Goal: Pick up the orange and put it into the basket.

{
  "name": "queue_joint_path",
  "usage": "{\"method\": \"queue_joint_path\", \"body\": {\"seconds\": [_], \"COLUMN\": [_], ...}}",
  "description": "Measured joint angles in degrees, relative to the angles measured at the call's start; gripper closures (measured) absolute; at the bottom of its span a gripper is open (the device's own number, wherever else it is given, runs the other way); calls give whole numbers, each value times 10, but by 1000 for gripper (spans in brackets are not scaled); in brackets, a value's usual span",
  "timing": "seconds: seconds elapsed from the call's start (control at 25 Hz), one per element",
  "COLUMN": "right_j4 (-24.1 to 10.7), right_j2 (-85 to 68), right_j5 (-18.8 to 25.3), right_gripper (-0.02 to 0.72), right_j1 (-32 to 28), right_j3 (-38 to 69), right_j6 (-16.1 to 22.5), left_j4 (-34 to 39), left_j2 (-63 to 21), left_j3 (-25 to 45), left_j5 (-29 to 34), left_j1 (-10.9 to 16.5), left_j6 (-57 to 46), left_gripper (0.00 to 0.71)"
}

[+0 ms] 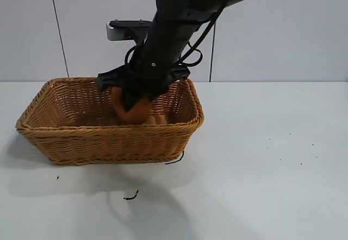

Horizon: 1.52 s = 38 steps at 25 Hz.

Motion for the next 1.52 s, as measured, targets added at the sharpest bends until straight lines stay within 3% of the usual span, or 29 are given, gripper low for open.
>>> {"method": "queue_joint_path", "body": {"seconds": [0.28,0.48,1.16,1.28,1.52], "right_j4": [-33,-45,-56,-56,-56], "right_j2": [-18,-19,-22,-22,-37], "right_j5": [105,167,280,307,309], "right_gripper": [57,57,57,60,65], "right_j1": [-8,-48,-311,-335,-341], "right_j3": [-116,-207,-227,-227,-179], "right_j6": [3,22,33,33,31], "left_j4": [0,0,0,0,0], "left_j2": [0,0,0,0,0], "left_j3": [0,0,0,0,0], "left_j5": [0,0,0,0,0], "left_j1": [0,0,0,0,0], "left_j6": [0,0,0,0,0], "left_gripper": [71,71,71,71,71]}}
